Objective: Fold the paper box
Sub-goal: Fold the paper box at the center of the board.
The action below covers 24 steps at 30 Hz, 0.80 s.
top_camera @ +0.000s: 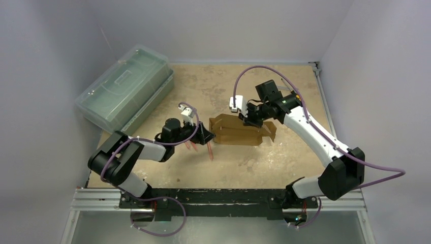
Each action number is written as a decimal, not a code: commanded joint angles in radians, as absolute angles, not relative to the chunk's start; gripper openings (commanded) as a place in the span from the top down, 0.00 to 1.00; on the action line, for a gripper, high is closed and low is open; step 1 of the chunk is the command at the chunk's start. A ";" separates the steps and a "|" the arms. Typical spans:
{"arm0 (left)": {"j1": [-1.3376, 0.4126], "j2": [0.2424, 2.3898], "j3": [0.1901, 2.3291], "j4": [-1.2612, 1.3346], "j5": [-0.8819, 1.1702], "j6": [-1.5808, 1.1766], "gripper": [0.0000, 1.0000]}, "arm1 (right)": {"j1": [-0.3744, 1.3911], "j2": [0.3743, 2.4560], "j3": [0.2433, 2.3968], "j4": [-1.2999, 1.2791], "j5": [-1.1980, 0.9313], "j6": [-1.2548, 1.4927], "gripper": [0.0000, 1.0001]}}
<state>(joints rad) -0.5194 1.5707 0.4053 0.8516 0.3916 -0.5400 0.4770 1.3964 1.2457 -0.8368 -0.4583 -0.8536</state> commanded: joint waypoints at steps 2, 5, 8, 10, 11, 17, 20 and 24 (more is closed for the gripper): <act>-0.518 1.517 0.389 0.875 0.360 -0.529 0.24 | 0.481 1.397 1.275 -0.820 -0.455 -0.813 1.00; -0.518 1.519 0.397 0.868 0.340 -0.526 0.28 | 0.481 1.398 1.278 -0.821 -0.460 -0.812 1.00; -0.518 1.532 0.420 0.856 0.332 -0.521 0.37 | 0.481 1.398 1.278 -0.821 -0.462 -0.810 1.00; -0.518 1.548 0.436 0.854 0.337 -0.520 0.40 | 0.481 1.397 1.278 -0.821 -0.463 -0.809 1.00; -0.518 1.558 0.444 0.860 0.343 -0.522 0.42 | 0.481 1.399 1.278 -0.821 -0.463 -0.810 1.00; -0.518 1.561 0.421 0.938 0.337 -0.567 0.47 | 0.479 1.401 1.279 -0.824 -0.466 -0.805 1.00; -0.518 1.522 0.382 0.961 0.252 -0.603 0.45 | 0.480 1.401 1.278 -0.822 -0.469 -0.806 1.00; -0.518 1.515 0.391 0.908 0.169 -0.650 0.45 | 0.480 1.408 1.283 -0.824 -0.478 -0.806 1.00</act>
